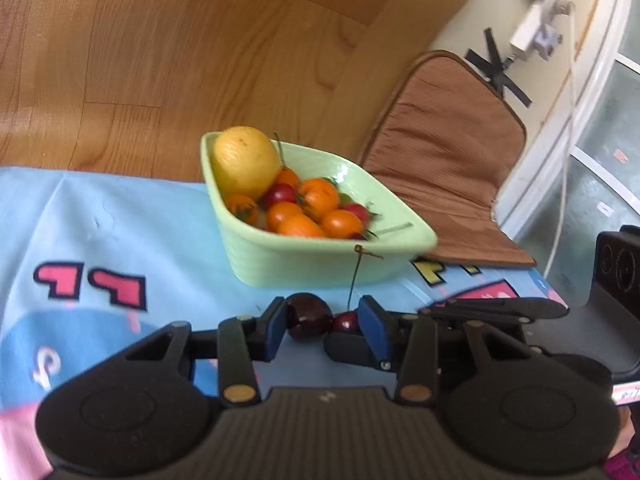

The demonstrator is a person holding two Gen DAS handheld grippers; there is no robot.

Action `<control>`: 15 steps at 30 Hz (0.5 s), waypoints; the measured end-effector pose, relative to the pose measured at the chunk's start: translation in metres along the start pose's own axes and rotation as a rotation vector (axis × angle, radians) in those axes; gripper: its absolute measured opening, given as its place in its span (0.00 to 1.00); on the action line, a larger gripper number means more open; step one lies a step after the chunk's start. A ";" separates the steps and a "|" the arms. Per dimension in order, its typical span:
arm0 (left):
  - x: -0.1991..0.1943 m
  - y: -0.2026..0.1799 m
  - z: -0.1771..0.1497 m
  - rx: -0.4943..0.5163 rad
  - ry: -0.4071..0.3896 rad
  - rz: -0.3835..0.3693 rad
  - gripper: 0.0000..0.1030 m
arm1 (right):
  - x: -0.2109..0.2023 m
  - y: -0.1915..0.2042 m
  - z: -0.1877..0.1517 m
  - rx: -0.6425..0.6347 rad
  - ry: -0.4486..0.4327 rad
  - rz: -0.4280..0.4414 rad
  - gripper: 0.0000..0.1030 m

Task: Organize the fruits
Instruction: 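Grasp one dark cherry with the left gripper while the right grasps the other cherry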

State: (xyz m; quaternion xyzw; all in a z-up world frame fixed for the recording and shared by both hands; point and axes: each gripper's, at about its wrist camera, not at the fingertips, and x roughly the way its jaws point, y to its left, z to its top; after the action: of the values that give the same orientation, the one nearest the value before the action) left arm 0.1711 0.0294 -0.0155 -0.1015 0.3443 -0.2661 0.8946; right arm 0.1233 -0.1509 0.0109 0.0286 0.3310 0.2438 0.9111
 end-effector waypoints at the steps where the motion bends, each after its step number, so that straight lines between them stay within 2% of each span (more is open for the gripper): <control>1: -0.005 -0.005 -0.005 0.002 0.002 -0.008 0.38 | -0.008 0.002 -0.006 -0.005 -0.004 0.002 0.26; 3: -0.017 -0.018 -0.018 0.008 0.012 -0.032 0.38 | -0.028 0.006 -0.021 -0.023 -0.015 0.002 0.26; 6: -0.036 -0.038 -0.038 0.037 0.027 -0.079 0.26 | -0.060 0.007 -0.048 -0.029 -0.036 -0.019 0.26; 9: -0.046 -0.050 -0.050 0.057 0.031 -0.096 0.26 | -0.087 0.006 -0.071 -0.013 -0.055 -0.027 0.26; 12: -0.047 -0.061 -0.047 0.105 0.012 -0.034 0.32 | -0.094 -0.001 -0.078 0.011 -0.079 -0.085 0.26; 14: -0.044 -0.063 -0.043 0.090 0.016 -0.030 0.49 | -0.096 -0.008 -0.079 0.045 -0.089 -0.104 0.26; 15: -0.043 -0.064 -0.042 0.087 0.016 -0.037 0.50 | -0.095 -0.009 -0.078 0.050 -0.091 -0.111 0.26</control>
State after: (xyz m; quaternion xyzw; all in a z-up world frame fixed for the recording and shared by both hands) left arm 0.0902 -0.0004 0.0012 -0.0669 0.3377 -0.2980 0.8903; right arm 0.0162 -0.2117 0.0044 0.0441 0.2965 0.1830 0.9363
